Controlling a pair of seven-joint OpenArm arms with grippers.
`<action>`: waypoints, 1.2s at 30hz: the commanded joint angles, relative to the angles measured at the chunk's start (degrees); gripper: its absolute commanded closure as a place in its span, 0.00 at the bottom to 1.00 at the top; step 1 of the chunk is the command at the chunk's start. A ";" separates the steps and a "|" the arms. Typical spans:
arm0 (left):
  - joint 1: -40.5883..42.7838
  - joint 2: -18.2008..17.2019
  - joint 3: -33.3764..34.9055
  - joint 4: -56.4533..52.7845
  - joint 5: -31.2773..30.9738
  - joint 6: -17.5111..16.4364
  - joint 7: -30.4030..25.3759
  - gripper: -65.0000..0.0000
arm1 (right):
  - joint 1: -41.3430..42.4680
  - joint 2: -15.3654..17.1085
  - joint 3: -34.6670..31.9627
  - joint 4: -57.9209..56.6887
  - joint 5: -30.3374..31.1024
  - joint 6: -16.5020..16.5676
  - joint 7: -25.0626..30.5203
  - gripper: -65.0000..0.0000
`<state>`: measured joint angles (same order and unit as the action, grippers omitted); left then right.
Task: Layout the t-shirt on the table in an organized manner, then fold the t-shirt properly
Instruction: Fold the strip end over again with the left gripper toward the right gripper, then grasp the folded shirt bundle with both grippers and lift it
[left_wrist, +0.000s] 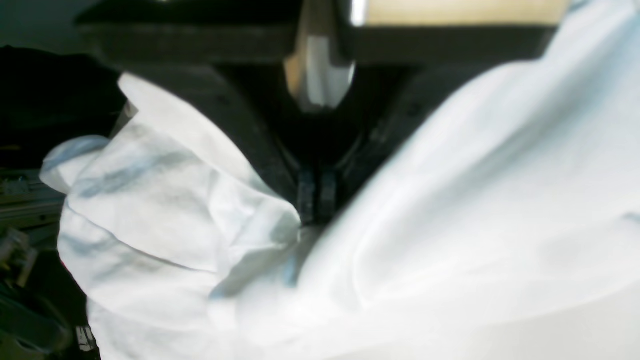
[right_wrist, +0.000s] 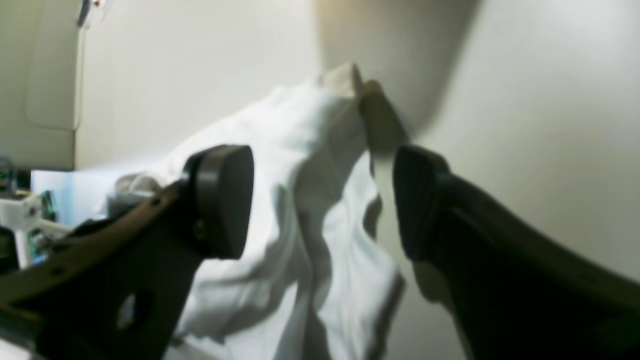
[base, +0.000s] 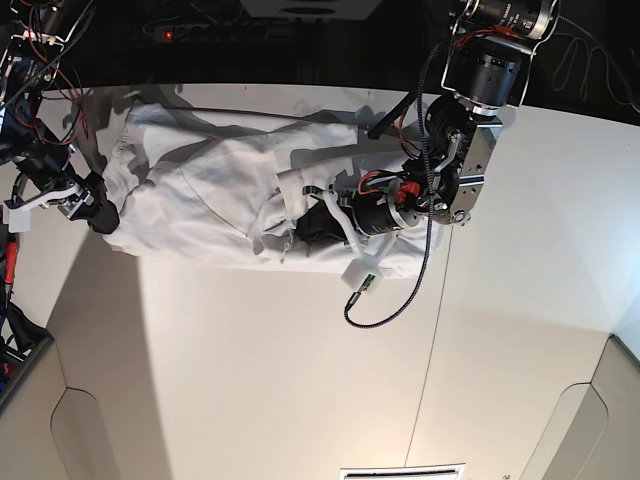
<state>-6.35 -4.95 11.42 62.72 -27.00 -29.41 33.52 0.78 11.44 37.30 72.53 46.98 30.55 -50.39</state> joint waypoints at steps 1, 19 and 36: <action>0.33 -1.22 -0.24 -0.61 6.67 4.74 3.96 1.00 | 1.60 1.44 -0.44 -1.36 1.03 0.35 0.68 0.33; 0.33 -1.27 -0.28 0.79 3.15 2.49 3.98 1.00 | 5.40 2.47 -11.43 -10.49 0.81 0.85 -2.80 1.00; 2.34 -6.95 -16.11 26.27 -16.31 -8.39 25.88 1.00 | 5.40 2.99 -4.15 -4.70 2.97 0.98 -2.84 1.00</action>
<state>-3.42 -11.68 -4.51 88.31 -42.13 -37.36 60.03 5.39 13.56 32.88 66.67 48.40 31.09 -54.19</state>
